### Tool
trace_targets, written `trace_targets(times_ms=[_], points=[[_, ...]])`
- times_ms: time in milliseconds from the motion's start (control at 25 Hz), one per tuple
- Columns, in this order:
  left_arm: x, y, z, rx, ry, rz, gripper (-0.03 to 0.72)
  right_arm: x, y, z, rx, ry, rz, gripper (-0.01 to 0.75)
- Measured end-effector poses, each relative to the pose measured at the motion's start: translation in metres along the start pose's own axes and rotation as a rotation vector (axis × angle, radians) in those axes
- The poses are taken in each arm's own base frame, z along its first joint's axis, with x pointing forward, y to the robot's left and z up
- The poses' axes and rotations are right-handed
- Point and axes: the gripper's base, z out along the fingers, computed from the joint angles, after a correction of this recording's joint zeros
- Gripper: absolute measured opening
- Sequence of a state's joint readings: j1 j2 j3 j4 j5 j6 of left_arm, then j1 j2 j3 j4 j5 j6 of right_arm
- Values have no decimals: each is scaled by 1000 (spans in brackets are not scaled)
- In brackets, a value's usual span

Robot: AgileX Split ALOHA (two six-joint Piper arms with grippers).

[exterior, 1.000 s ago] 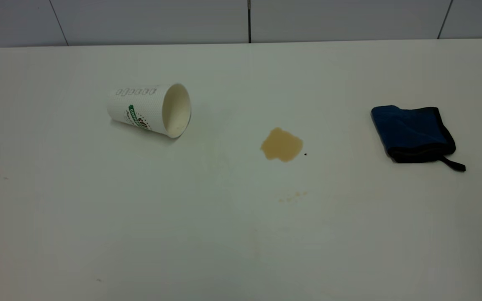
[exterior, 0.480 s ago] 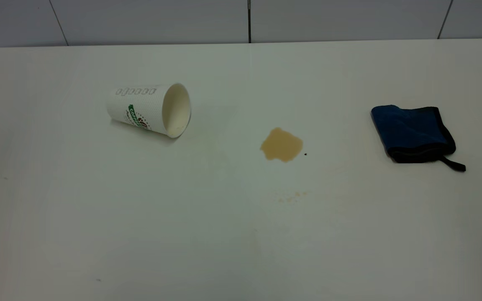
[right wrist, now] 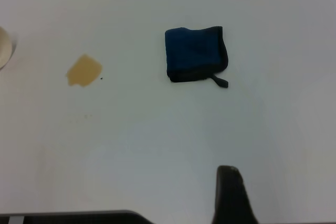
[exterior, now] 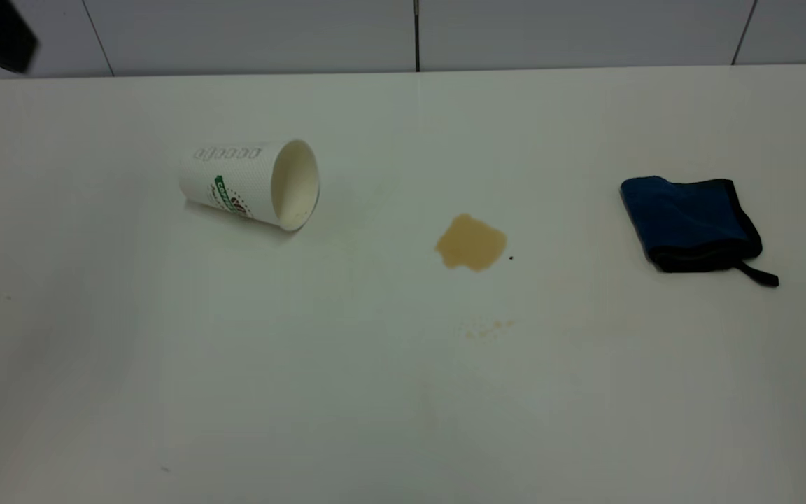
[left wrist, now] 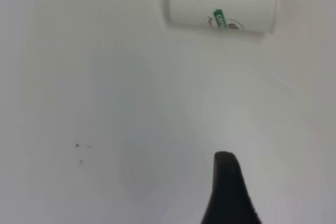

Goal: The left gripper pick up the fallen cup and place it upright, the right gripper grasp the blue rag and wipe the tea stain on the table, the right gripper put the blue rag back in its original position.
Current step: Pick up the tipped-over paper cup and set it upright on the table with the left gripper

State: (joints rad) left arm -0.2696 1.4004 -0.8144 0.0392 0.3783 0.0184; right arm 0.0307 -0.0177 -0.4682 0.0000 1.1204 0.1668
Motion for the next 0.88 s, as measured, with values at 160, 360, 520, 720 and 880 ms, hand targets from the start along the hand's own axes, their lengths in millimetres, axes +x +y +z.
trace_targets(times_ms=[160,360,520,720,880], points=[[-17,-43,47,49,104,131,547,0,0,0,0,0,0,523],[-49,-85,103,-19,123,207,547,0,0,0,0,0,0,523],[-73,-101,154,-191,113,206,547,0,0,0,0,0,0,523],[-91,-118,209,-367,37,222,547,0,0,0,0,0,0,523],[-95,-131,239,-394,11,236,547,0,0,0,0,0,0,523]])
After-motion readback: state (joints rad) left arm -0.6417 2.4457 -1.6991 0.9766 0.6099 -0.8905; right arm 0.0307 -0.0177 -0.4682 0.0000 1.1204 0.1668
